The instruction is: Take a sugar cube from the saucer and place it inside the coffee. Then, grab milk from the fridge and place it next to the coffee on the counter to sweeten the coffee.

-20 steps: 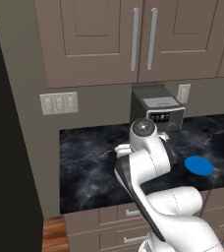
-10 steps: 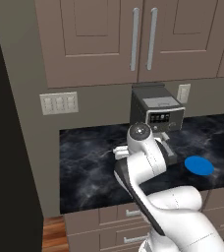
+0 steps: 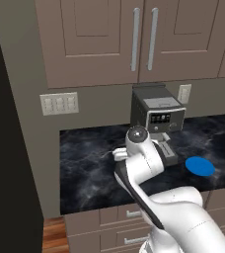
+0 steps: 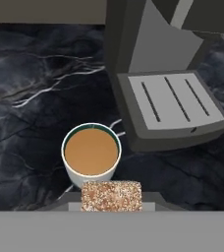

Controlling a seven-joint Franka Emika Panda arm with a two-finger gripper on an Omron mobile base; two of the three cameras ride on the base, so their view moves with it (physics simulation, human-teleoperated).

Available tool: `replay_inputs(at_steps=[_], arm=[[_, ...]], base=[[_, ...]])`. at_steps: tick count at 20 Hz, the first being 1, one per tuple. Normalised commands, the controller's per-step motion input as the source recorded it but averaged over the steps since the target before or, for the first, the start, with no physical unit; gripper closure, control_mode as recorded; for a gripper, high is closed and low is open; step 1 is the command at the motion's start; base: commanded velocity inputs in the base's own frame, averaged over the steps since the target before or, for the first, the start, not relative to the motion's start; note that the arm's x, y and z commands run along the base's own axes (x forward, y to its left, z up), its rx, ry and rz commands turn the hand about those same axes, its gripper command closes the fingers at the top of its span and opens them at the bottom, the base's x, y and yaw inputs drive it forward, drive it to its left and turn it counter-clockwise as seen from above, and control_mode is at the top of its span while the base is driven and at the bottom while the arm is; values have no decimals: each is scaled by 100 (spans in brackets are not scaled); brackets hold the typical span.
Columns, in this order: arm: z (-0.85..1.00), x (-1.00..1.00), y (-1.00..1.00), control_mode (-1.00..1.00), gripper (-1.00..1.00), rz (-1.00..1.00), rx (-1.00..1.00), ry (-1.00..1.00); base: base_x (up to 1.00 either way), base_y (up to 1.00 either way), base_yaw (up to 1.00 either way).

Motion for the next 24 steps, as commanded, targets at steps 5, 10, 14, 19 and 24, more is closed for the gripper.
replay_inputs(at_steps=[5, 10, 14, 19, 24], arm=[[-21, 22, 0, -100, 100, 0, 0, 4], [-17, 15, 0, -100, 100, 0, 0, 3], [-12, 17, 0, -100, 100, 0, 0, 2], [-12, 14, 0, -100, 100, 0, 0, 1], [-15, 10, 0, -100, 100, 0, 0, 0]], base=[[0, 0, 0], [0, 0, 0], [0, 0, 0], [0, 0, 0], [0, 0, 0]])
